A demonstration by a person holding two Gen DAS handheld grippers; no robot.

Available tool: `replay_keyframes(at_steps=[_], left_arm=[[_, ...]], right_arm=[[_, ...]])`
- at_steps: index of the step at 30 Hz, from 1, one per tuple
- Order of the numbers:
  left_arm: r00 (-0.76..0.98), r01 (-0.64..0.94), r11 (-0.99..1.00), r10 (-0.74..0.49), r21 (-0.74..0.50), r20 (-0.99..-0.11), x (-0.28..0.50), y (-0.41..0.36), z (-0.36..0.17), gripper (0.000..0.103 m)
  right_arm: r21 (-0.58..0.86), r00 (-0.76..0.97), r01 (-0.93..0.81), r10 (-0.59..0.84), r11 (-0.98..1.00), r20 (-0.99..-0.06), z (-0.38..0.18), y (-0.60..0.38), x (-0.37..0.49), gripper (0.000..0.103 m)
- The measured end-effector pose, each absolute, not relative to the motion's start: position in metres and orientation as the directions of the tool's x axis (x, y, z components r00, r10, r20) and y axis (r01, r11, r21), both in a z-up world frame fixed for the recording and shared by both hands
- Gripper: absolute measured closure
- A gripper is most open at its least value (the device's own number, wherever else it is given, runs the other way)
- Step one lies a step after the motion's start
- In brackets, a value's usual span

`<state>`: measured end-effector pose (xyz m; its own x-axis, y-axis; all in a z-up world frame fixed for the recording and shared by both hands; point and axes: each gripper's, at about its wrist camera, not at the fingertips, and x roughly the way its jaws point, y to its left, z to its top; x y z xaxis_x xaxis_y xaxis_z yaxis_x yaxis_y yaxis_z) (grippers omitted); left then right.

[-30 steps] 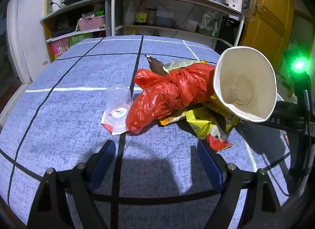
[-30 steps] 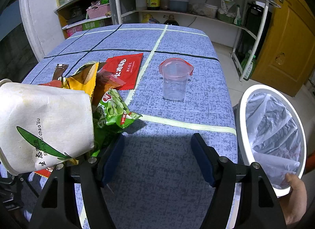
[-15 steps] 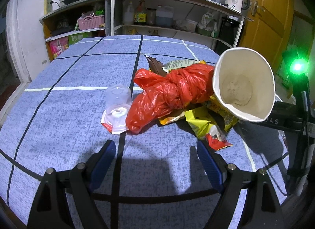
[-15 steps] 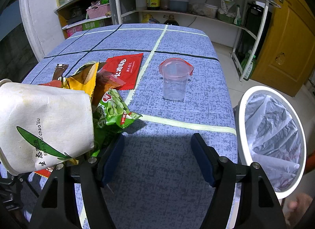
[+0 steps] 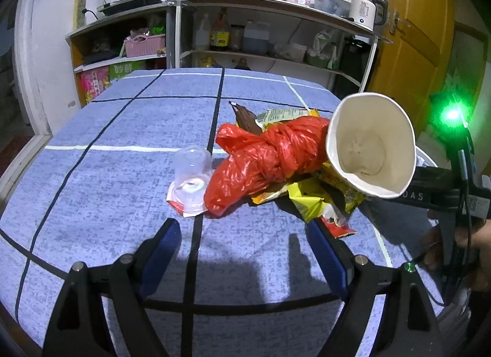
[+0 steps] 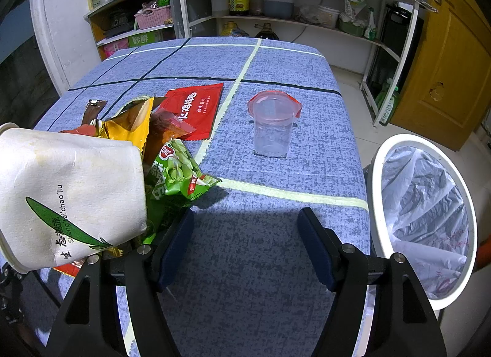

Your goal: Collect trash

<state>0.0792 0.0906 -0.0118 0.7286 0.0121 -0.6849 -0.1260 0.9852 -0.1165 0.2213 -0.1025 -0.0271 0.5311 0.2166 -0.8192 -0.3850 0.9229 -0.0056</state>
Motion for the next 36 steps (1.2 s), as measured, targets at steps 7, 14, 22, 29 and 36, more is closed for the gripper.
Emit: replay_keyframes(at_steps=[7,14,22,29,36], left_arm=[[0.758,-0.118,0.989,0.031,-0.091,-0.651,0.066,0.077,-0.002,0.017],[0.785,-0.083,0.991,-0.001,-0.107,-0.62,0.051,0.056,0.006,0.017],[0.806,-0.026,0.991,-0.057,-0.132,-0.589,0.035,0.035,0.015,0.017],[0.773,0.024,0.99,-0.106,-0.139,-0.625,0.037,0.02,0.006,0.017],[0.769,0.061,0.984,-0.153,-0.167,-0.62,0.027,0.016,0.008,0.017]], right_arm=[[0.008,0.537,-0.402,0.243,0.916,-0.808,-0.022,-0.113,0.199,0.03],[0.032,0.636,-0.368,0.277,0.929,-0.72,0.002,-0.165,0.145,0.03],[0.075,0.709,-0.264,0.246,0.962,-0.661,0.011,-0.226,0.102,0.03],[0.086,0.635,-0.318,0.28,0.944,-0.72,-0.011,-0.213,0.098,0.03],[0.108,0.64,-0.319,0.298,0.942,-0.708,-0.005,-0.217,0.088,0.03]])
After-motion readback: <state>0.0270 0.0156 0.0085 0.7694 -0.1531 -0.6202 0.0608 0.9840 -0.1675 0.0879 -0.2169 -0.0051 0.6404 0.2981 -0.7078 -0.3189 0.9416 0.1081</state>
